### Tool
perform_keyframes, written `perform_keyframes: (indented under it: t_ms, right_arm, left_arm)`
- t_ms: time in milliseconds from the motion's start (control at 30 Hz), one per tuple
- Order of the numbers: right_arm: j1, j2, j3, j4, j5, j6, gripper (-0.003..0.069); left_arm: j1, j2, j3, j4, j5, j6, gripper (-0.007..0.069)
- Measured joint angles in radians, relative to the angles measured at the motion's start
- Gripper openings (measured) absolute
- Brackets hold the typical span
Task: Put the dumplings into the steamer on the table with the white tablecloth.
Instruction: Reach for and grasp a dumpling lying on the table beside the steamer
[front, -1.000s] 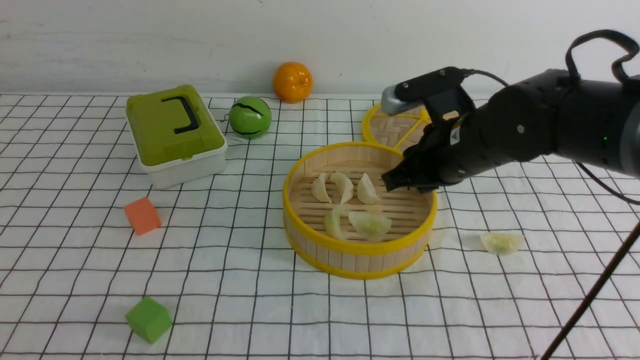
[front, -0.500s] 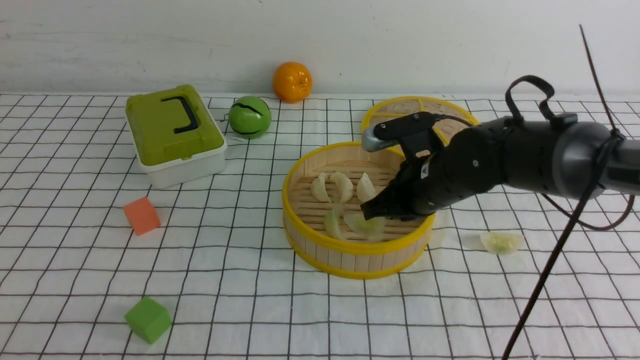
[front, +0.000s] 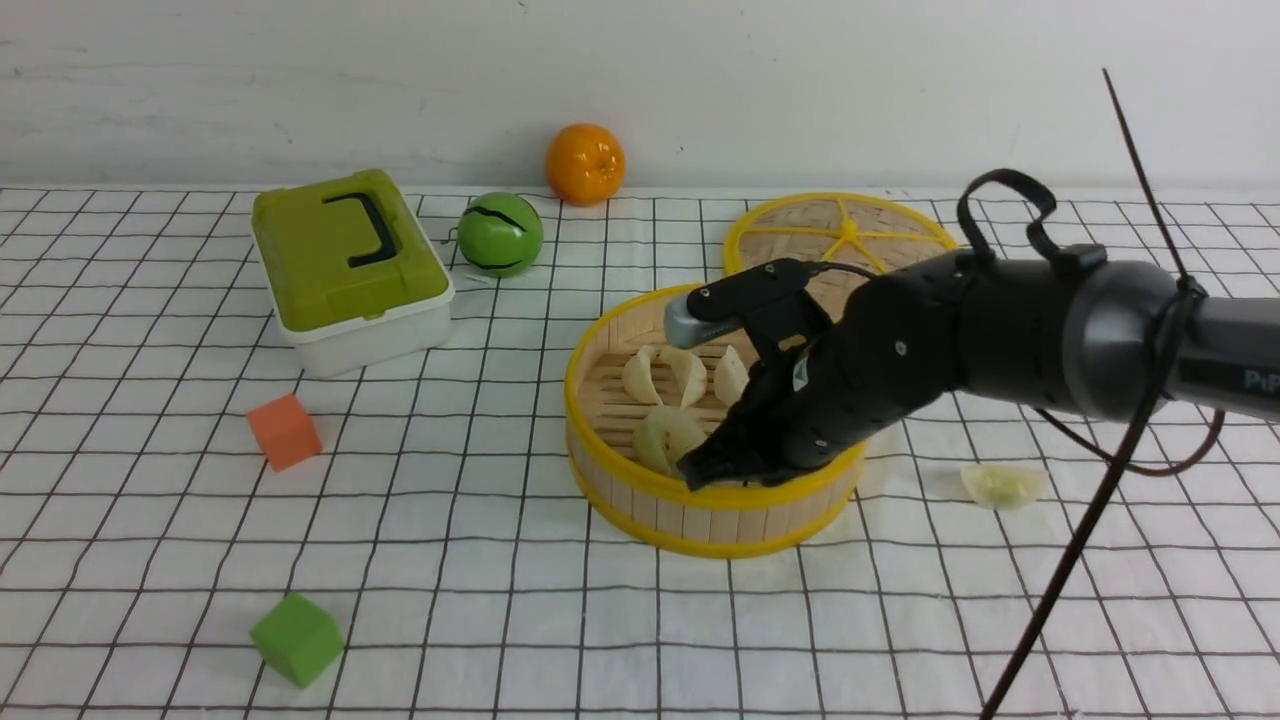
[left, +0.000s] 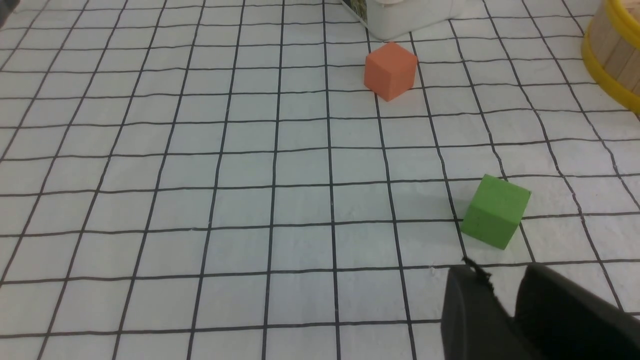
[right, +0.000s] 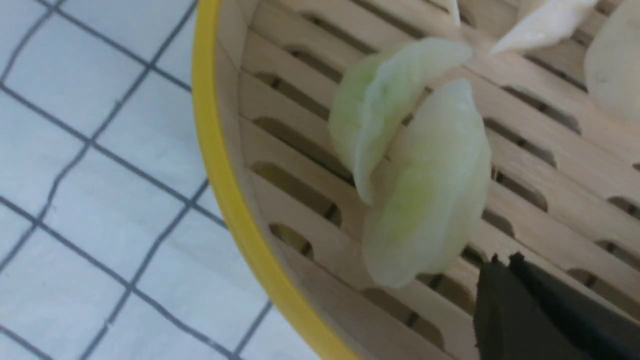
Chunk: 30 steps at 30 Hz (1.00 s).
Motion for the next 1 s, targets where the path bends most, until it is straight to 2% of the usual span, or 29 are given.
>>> perform_keyframes:
  t_ms: [200, 367, 433, 500, 567, 633, 700, 733, 867, 1000]
  right_arm:
    - [-0.028, -0.086, 0.000, -0.090, 0.057, 0.030, -0.0006]
    - [-0.158, -0.127, -0.001, -0.101, 0.167, 0.014, 0.0077]
    - [-0.204, -0.114, -0.001, -0.096, 0.204, -0.010, 0.0127]
    - [-0.296, -0.069, -0.001, -0.092, 0.239, -0.042, 0.0258]
    - [-0.338, -0.036, -0.001, -0.092, 0.240, -0.053, 0.0336]
    - [-0.364, -0.011, -0.001, -0.091, 0.242, -0.075, 0.0393]
    - [-0.379, 0.009, -0.001, -0.088, 0.253, -0.159, 0.0443]
    - [-0.379, 0.010, -0.001, -0.082, 0.253, -0.159, 0.0446]
    - [-0.378, 0.019, -0.001, -0.069, 0.223, -0.353, 0.0467]
    - [-0.378, 0.032, -0.001, -0.051, 0.202, -0.433, 0.0454]
  left_arm:
    - [0.000, 0.000, 0.000, 0.000, 0.000, 0.000, 0.0149]
    - [0.000, 0.000, 0.000, 0.000, -0.002, 0.000, 0.0155]
    - [0.000, 0.000, 0.000, 0.000, -0.002, 0.000, 0.0156]
    - [0.000, 0.000, 0.000, 0.000, -0.002, 0.000, 0.0156]
    - [0.000, 0.000, 0.000, 0.000, -0.002, 0.000, 0.0156]
    - [0.000, 0.000, 0.000, 0.000, -0.002, 0.000, 0.0156]
    - [0.000, 0.000, 0.000, 0.000, -0.003, 0.000, 0.0156]
    - [0.000, 0.000, 0.000, 0.000, -0.003, 0.000, 0.0156]
    - [0.000, 0.000, 0.011, 0.001, -0.010, 0.000, 0.0156]
    - [0.000, 0.000, 0.021, 0.000, -0.013, 0.000, 0.0158]
